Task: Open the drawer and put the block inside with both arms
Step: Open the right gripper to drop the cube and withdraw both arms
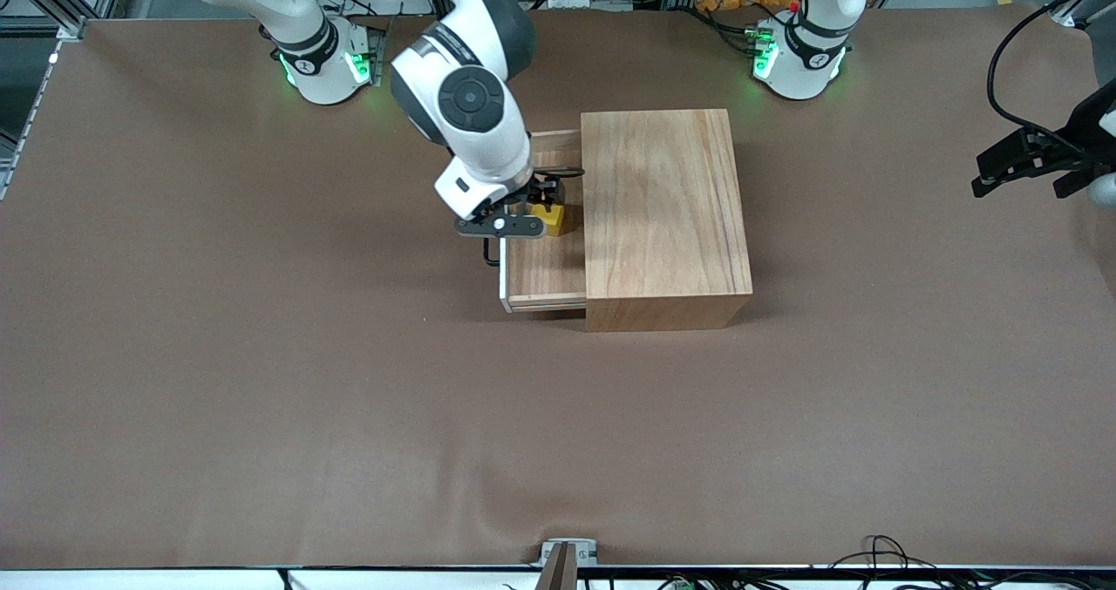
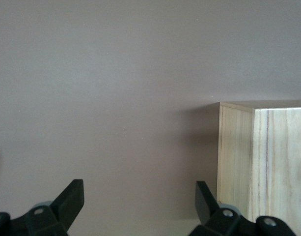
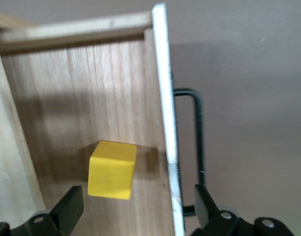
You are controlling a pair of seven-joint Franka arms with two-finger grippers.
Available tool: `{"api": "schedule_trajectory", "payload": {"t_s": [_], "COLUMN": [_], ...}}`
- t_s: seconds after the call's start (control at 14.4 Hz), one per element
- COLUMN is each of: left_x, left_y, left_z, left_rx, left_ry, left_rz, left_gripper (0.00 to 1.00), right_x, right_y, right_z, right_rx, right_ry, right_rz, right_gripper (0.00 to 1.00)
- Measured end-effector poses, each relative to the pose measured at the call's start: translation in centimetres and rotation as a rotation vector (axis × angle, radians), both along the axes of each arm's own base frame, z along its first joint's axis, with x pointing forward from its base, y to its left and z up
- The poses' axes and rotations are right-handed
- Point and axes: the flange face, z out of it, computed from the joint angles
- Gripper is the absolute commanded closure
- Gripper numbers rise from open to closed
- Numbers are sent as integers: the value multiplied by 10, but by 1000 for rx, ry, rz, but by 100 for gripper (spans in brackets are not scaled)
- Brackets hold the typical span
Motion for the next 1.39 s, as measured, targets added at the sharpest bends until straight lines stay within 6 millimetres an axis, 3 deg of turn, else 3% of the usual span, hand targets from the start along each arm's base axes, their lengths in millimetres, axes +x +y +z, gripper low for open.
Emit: {"api": "schedule_trajectory", "payload": {"t_s": [0.21,0.42,0.55,0.83,1.04,1.25,1.39], "left_x": [0,0,0,0,0,0,0], "left_y": [-1,-1,-1,-2,-2,-1,-3], "left_z": [0,0,1,1,1,2,4], "left_rx": [1,1,1,1,1,1,1], "left_ry": [-1,-1,-1,-2,-2,-4,-9], "left_rz": [-2,-1,-2,-3,-3,-5,-8], "left_gripper": [0,0,0,0,0,0,0], "right_x": [23,57,76,103,99,78,61], "right_y": [-25,-79,-130,-260,-335,-405,-438], "right_z": [27,58,81,120,155,199,213], "right_rx": [2,30,36,52,62,70,44], "right_ry": [1,-30,-38,-38,-56,-116,-96], "right_rz": [-39,-22,-16,34,36,70,66], "right_gripper": [0,0,0,0,0,0,0]}}
